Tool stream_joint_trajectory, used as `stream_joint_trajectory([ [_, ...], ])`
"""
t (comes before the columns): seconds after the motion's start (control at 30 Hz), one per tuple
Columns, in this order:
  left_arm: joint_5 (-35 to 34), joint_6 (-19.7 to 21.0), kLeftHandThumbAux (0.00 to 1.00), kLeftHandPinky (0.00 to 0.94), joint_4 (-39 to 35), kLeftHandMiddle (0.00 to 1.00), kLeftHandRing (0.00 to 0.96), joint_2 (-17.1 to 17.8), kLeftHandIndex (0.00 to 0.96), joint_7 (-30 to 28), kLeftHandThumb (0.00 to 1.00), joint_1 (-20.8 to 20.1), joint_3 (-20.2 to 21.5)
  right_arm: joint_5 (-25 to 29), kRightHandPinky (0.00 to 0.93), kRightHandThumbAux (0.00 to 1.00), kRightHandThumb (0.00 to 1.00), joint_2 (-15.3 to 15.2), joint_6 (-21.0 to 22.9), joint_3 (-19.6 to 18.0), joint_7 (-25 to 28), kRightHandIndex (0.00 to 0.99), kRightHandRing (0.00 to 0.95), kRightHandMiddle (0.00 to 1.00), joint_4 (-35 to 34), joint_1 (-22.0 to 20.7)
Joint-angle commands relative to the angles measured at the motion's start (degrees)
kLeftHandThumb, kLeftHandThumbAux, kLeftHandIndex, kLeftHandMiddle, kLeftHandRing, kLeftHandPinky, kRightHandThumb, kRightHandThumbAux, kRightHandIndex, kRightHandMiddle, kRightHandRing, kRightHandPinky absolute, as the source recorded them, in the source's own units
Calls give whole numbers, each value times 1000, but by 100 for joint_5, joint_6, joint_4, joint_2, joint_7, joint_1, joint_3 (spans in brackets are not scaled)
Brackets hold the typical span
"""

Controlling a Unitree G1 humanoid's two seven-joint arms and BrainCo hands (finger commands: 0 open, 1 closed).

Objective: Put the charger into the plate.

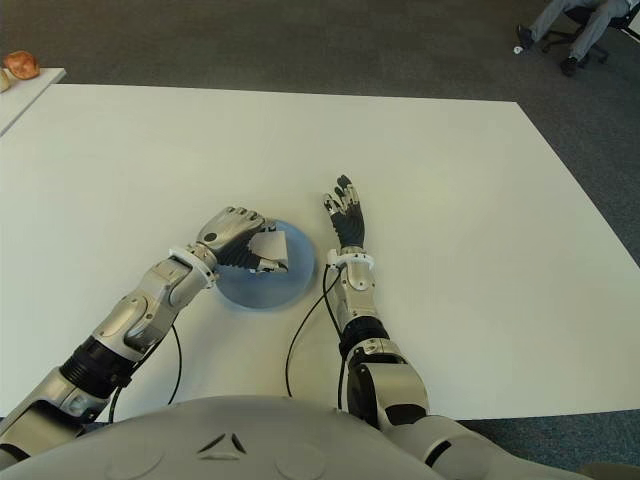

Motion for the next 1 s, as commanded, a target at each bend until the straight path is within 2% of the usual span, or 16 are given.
stream_joint_trajectory([
  [0.03, 318, 129, 502, 269, 32, 306, 290, 151, 180, -363, 389, -68, -148, 28, 0, 650, 59, -9, 102, -20, 37, 0, 0, 0, 211, 297],
  [0.1, 440, 157, 468, 162, -16, 196, 175, 194, 113, -479, 319, -96, -179, 60, 1, 650, 61, 0, 72, -34, 63, 0, 0, 0, 216, 297],
  [0.3, 667, 253, 435, 31, -121, 57, 34, 241, 33, -739, 191, -129, -228, 94, 6, 640, 70, 10, 35, -35, 116, 0, 0, 0, 216, 294],
  [0.67, 740, 265, 447, 11, -300, 5, 0, 290, 15, -894, 73, -70, -261, 63, 0, 629, 72, -34, 131, 2, 182, 0, 0, 16, 182, 311],
  [1.0, 696, 266, 449, 0, -407, 0, 0, 263, 21, -807, 62, 18, -226, 85, 0, 604, 61, -50, 76, -8, 274, 0, 0, 12, 175, 322],
])
